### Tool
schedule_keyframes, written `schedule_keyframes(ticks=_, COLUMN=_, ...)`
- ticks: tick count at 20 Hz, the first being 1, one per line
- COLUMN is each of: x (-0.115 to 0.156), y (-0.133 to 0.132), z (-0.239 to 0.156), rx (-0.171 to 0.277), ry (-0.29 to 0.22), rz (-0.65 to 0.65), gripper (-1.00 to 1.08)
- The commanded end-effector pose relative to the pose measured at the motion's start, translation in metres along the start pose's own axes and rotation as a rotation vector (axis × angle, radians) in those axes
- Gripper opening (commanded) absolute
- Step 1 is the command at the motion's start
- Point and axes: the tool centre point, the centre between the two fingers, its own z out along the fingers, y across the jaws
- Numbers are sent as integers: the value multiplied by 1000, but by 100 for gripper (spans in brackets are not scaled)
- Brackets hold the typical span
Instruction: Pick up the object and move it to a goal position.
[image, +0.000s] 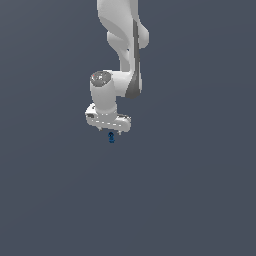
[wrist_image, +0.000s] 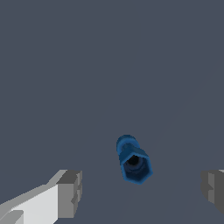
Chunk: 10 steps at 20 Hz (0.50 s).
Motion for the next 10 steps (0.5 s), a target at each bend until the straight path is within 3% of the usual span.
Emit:
schedule_keyframes(ticks=1, x=0, y=0, z=0, rx=0, ry=0, rz=0, gripper=100)
schedule_keyframes(ticks=10, x=-2, y=1, z=27, rx=0, ry=0, rz=2, gripper=100)
